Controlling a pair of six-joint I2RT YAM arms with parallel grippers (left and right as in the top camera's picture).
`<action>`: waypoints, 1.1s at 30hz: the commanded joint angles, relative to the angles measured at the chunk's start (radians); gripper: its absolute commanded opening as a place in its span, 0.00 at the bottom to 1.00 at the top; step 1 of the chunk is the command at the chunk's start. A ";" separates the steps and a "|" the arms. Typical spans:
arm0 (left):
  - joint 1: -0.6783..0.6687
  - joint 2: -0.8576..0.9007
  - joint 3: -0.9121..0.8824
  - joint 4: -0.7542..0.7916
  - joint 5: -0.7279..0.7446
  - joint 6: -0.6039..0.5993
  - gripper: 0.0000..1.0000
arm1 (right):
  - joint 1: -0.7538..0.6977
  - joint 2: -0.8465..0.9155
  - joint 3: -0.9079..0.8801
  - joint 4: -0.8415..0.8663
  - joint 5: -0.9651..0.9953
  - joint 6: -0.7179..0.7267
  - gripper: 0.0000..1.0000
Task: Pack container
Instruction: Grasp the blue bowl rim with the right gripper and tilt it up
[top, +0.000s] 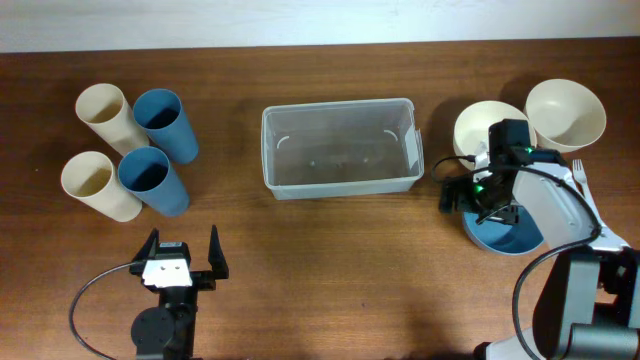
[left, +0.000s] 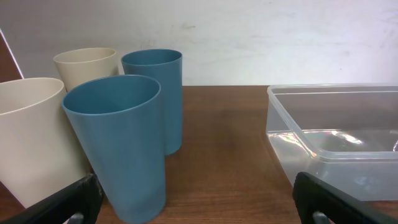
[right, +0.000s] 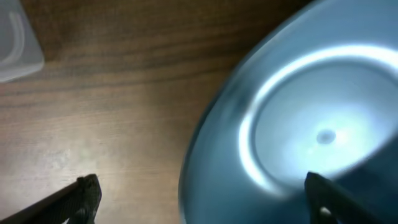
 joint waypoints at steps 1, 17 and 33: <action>0.004 -0.010 -0.004 -0.003 0.011 0.015 1.00 | -0.008 -0.007 0.108 -0.076 0.002 0.011 0.99; 0.005 -0.010 -0.004 -0.003 0.011 0.015 0.99 | -0.312 -0.267 0.264 -0.344 0.144 0.272 0.99; 0.004 -0.010 -0.004 -0.003 0.011 0.015 1.00 | -0.440 -0.266 -0.207 0.033 -0.031 0.299 0.99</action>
